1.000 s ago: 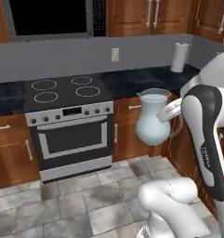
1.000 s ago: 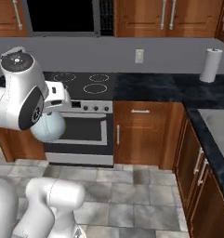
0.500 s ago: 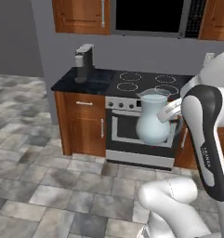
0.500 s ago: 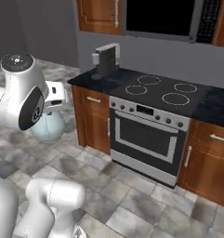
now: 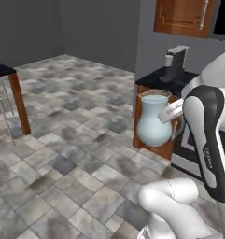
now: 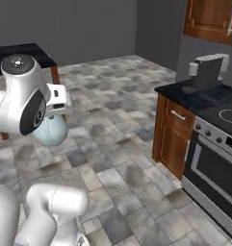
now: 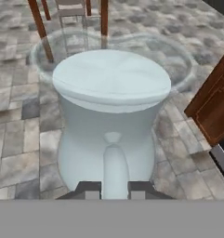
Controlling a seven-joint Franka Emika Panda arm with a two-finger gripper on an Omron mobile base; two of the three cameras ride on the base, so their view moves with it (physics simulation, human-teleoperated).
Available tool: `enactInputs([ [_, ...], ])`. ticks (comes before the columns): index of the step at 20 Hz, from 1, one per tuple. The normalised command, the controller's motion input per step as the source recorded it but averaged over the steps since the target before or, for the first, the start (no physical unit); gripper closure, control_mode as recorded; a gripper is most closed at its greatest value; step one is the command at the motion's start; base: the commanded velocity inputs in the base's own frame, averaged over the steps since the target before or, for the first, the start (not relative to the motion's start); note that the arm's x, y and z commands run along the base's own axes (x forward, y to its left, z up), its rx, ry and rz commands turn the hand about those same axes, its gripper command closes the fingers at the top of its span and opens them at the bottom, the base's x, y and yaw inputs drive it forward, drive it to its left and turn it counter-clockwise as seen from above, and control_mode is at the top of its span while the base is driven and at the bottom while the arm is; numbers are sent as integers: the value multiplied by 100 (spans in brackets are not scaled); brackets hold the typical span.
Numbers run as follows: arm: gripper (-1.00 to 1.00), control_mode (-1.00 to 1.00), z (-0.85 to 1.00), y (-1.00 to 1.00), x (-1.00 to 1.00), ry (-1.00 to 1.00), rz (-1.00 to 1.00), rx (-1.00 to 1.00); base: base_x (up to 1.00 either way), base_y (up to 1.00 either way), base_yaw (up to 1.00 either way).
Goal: Place the pitcher and cup on the dining counter for serving.
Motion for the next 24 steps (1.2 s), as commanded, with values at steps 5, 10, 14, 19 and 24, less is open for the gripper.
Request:
enactInputs([
  [5,100,100,0,0,0,0,0,0,57,29,69],
  [10,100,100,0,0,0,0,0,0,96,23,53],
  [14,100,100,0,0,0,0,0,0,100,0,27],
  [19,100,100,0,0,0,0,0,0,100,-20,11],
  [24,100,100,0,0,0,0,0,0,100,-43,1],
])
